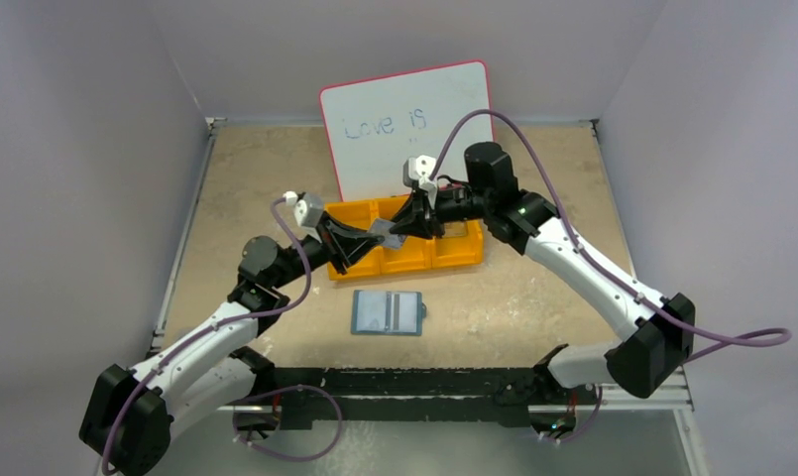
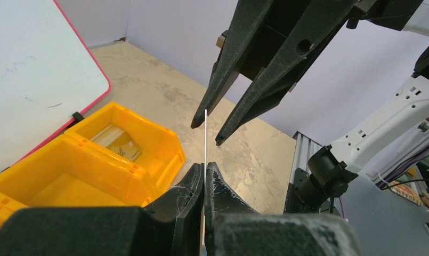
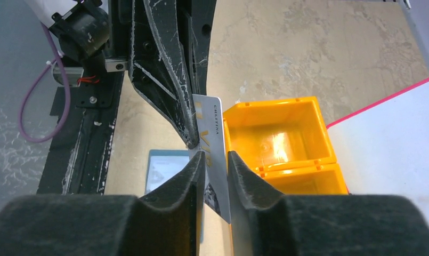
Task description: Take the credit cards out of the card holder
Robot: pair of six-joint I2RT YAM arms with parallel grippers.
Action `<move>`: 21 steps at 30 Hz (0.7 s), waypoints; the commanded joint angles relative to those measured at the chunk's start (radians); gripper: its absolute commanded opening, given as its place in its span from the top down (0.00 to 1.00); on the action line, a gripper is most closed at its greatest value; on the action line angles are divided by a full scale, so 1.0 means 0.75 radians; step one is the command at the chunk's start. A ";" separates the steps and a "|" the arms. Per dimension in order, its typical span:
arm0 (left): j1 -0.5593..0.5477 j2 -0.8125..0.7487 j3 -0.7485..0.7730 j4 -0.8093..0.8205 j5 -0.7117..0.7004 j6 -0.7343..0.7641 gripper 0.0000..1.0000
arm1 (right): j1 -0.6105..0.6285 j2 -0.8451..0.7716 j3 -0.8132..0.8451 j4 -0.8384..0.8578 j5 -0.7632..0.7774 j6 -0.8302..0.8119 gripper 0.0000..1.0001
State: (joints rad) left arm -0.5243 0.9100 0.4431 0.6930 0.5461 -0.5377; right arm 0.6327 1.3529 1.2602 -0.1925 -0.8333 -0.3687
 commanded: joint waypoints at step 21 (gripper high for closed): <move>-0.004 -0.005 0.080 -0.057 -0.001 0.062 0.83 | -0.005 0.027 0.121 -0.099 -0.075 -0.073 1.00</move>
State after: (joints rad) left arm -0.5247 0.9104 0.4435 0.6601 0.5434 -0.5121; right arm 0.6277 1.3830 1.3052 -0.2565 -0.8650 -0.4038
